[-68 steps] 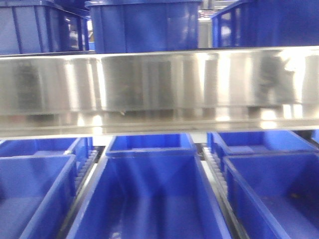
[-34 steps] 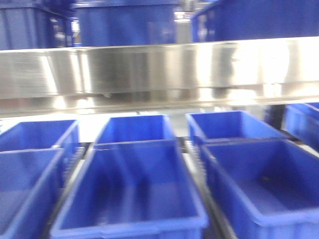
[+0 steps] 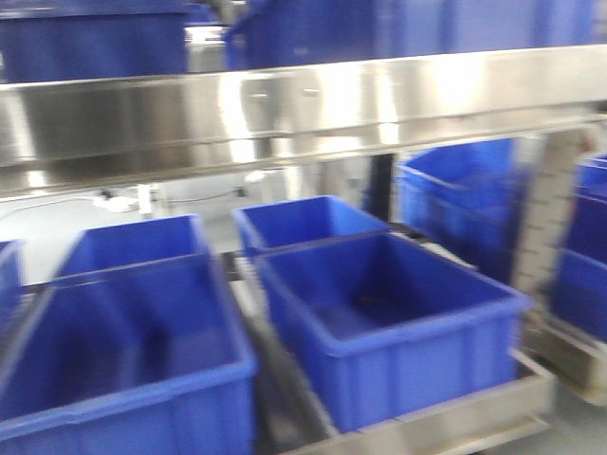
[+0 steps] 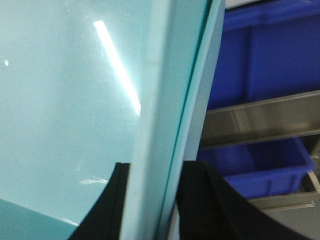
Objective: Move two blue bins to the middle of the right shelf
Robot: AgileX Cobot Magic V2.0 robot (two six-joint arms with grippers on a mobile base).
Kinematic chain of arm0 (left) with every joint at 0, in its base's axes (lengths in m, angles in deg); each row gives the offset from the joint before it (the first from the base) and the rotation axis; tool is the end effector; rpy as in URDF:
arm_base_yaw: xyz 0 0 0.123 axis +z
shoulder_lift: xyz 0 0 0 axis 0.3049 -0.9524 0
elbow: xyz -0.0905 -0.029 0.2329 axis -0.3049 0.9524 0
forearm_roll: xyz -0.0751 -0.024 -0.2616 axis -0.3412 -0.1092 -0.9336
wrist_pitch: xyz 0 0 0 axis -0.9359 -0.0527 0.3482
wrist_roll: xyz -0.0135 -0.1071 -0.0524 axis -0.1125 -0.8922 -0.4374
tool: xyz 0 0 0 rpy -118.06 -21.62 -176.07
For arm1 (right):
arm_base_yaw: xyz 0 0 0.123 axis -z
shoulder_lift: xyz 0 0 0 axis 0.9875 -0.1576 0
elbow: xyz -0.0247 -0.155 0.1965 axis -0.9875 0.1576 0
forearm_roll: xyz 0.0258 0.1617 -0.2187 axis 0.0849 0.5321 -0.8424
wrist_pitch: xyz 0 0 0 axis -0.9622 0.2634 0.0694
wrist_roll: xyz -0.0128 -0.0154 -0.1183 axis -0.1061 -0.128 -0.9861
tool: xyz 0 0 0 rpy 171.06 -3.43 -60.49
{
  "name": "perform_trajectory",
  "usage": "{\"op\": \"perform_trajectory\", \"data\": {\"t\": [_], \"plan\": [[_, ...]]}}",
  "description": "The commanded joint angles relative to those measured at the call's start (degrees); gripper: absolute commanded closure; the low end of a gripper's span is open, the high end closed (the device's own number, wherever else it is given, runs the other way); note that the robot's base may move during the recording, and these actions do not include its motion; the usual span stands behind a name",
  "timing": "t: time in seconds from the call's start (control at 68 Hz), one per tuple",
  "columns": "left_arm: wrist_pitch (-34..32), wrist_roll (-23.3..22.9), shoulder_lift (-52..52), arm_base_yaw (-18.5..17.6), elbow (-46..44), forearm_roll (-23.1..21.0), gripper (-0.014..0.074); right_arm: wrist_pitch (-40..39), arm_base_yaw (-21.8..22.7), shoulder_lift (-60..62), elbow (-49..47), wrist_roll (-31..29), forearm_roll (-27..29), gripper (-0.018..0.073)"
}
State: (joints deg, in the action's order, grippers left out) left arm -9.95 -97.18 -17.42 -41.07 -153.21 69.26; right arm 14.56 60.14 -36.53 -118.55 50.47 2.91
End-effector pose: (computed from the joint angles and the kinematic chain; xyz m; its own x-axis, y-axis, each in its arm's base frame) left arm 0.2975 -0.1401 0.4612 -0.4452 -0.0605 -0.8934 0.3785 0.8915 -0.2490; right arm 0.3043 0.1345 0.4457 -0.5637 0.0074 -0.8260 -0.3600 0.8978 0.2537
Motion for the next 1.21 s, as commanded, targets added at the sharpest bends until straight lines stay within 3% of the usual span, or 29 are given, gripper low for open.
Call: {"op": "perform_trajectory", "data": {"t": [0.0,1.19], "plan": [[-5.0,2.4,1.2,0.3,-0.8,-0.1,0.0707,-3.9,0.6,0.9,-1.0,-0.9,-1.0,0.0713],[-5.1,2.4,1.2,0.3,-0.8,-0.1,0.0707,-3.9,0.6,0.9,-1.0,-0.9,-1.0,0.0713]]}}
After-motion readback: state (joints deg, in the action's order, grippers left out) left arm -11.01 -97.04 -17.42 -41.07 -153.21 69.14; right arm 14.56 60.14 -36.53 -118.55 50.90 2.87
